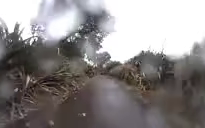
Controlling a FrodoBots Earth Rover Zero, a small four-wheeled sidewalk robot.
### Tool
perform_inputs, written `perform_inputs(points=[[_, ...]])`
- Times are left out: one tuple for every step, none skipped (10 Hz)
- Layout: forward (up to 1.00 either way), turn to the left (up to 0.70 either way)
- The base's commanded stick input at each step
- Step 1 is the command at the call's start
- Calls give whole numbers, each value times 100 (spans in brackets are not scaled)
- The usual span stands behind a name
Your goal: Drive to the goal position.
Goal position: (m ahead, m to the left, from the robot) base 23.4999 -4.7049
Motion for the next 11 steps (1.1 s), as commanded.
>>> perform_inputs(points=[[85, 0], [85, 0], [85, 0], [85, 0], [85, 0], [85, 0], [85, 0], [85, 0], [85, 0], [85, 0], [85, 0]])
